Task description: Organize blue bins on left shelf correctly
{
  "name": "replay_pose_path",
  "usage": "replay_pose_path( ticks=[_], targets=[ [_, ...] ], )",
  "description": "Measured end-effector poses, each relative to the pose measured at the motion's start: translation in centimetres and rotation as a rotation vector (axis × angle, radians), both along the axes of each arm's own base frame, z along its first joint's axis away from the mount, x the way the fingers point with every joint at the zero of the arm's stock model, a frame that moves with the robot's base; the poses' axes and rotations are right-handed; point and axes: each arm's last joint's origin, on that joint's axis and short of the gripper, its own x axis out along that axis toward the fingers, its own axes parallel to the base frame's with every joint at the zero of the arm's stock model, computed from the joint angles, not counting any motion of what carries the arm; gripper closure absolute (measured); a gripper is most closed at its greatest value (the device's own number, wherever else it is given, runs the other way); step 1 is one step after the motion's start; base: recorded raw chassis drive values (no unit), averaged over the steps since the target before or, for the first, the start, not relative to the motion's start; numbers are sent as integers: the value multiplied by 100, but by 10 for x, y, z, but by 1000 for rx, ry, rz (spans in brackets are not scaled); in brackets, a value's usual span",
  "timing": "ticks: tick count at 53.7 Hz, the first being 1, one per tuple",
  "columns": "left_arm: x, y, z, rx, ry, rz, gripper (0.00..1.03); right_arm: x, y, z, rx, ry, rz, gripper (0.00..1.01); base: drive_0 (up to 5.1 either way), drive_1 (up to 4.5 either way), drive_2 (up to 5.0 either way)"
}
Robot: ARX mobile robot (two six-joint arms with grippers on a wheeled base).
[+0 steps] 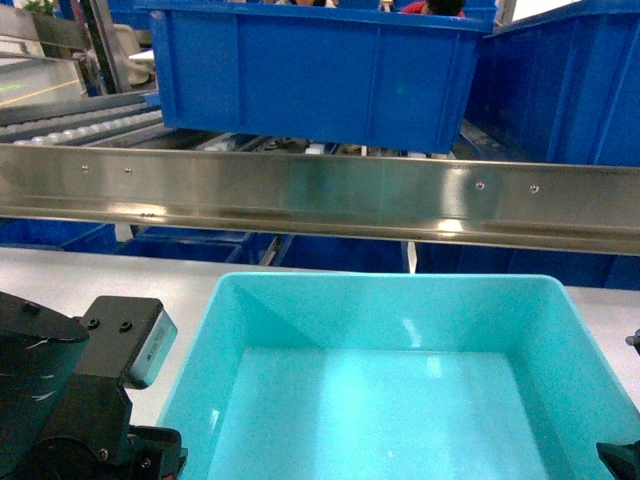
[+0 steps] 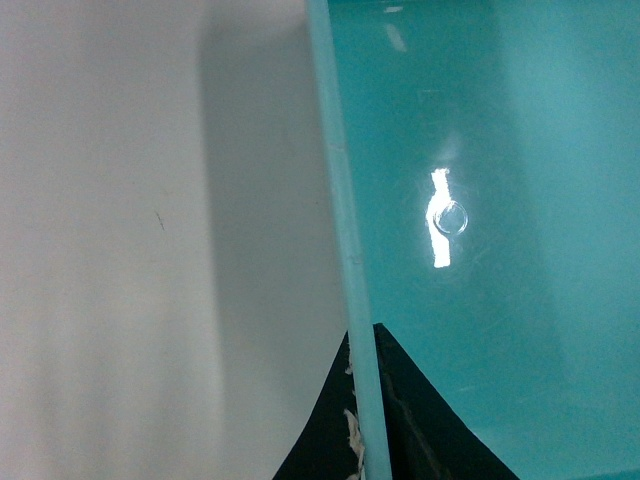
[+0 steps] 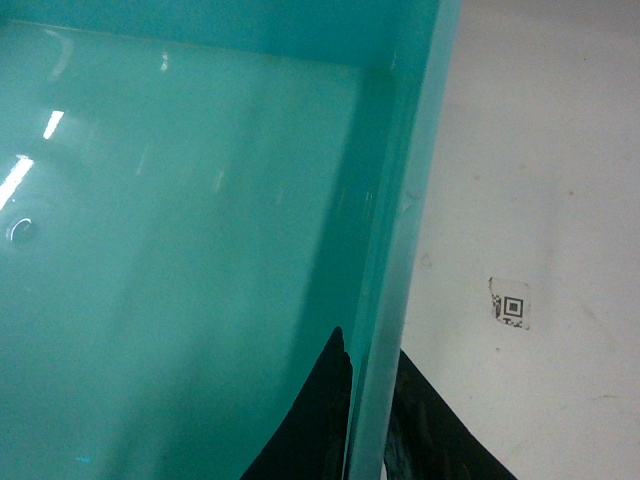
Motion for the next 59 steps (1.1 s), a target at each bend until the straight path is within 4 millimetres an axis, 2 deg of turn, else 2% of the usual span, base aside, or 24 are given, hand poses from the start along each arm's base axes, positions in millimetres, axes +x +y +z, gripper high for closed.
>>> replay_pose_path(
  ticks=[3, 9, 12, 15, 24, 59],
  targets=[
    [-5, 8, 12, -18, -41, -10, 101, -4, -7, 16, 31, -39, -19, 94, 0, 0, 0],
    [-10, 14, 87, -66, -278, -51, 101, -18, -20, 75, 118, -216, -53, 94, 0, 0, 0],
    [-17, 12, 125, -23, -452, -51, 101, -18, -20, 116, 136, -348, -58, 94, 0, 0, 0],
    [-28, 9, 146, 31, -566, -43, 101, -24, -20, 141, 130, -459, -49, 94, 0, 0, 0],
    [-27, 8, 144, 45, -558, -52, 101, -25, -20, 140, 123, -449, -48, 94, -302, 168, 168],
    [-27, 8, 144, 45, -559, -52, 101, -25, -20, 140, 124, -453, -47, 94, -465, 107, 380]
  ],
)
